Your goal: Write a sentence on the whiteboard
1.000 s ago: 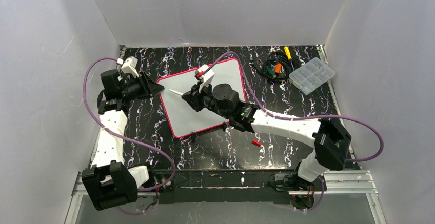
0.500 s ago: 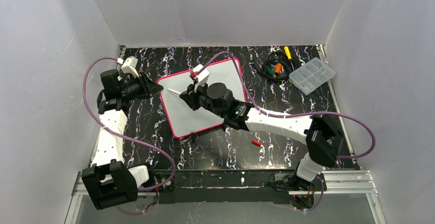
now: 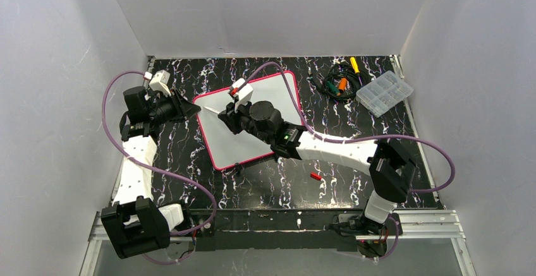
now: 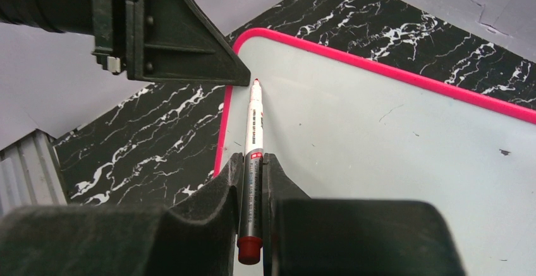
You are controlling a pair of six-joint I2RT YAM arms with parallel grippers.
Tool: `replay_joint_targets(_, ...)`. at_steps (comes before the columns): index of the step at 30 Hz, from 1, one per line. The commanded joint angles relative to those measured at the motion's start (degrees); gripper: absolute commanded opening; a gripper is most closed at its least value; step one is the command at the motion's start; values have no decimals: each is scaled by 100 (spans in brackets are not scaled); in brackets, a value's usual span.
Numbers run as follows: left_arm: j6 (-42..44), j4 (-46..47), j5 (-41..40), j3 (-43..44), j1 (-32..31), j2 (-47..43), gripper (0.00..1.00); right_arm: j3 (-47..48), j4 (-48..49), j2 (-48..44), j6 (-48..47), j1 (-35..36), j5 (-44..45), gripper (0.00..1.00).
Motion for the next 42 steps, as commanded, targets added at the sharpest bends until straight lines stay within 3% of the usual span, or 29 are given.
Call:
replay_joint_targets(1, 76, -52, 85, -91, 2, -135, 8, 296, 244, 36, -147, 26, 202, 1)
replay_joint_targets(27, 118, -42, 83, -113, 3, -211, 6, -383, -240, -138, -121, 258, 449, 1)
replay_joint_targets(37, 154, -62, 31, -122, 0, -258, 6, -532, -242, -362, -102, 290, 944, 1)
replay_joint_targets(42, 154, -60, 28, -130, -1, -263, 6, -691, 27, -578, -108, 290, 452, 1)
